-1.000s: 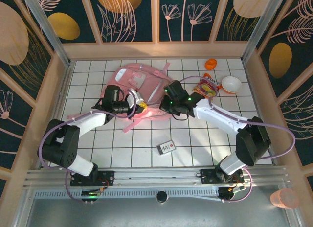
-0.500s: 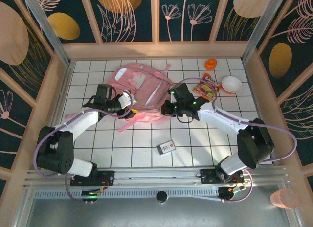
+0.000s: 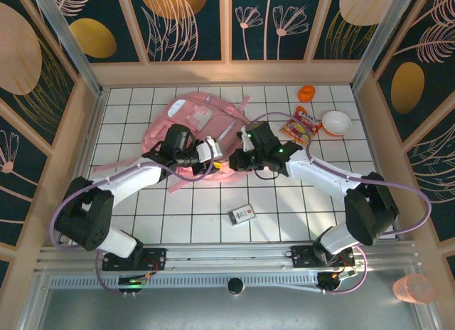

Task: Pack the student bag

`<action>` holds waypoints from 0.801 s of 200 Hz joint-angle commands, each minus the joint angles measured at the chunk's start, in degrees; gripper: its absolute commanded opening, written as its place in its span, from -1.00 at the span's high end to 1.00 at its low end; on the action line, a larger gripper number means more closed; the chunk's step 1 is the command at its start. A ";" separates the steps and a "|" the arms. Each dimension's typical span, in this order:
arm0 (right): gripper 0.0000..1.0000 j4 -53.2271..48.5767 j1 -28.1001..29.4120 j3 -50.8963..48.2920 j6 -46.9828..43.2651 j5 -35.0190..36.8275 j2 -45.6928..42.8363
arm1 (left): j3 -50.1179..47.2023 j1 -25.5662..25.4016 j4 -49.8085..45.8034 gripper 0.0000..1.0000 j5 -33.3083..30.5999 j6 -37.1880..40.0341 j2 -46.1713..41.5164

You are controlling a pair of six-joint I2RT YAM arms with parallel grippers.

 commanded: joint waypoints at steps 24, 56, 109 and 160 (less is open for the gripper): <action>1.00 1.92 -4.63 -0.81 -0.63 -2.32 -3.68 | 0.94 -0.26 -2.19 0.96 -3.72 6.24 0.70; 1.00 2.27 -8.89 -2.98 -3.32 -4.29 -3.73 | -2.63 1.67 -3.86 1.00 -1.94 9.06 -2.87; 1.00 2.29 -16.67 -2.25 -10.62 -8.42 -0.07 | -4.74 5.10 -9.46 1.00 2.91 12.71 -7.28; 1.00 4.11 -19.22 -0.64 -12.03 -11.50 2.98 | -8.15 8.58 -11.67 0.90 -7.82 13.62 -11.77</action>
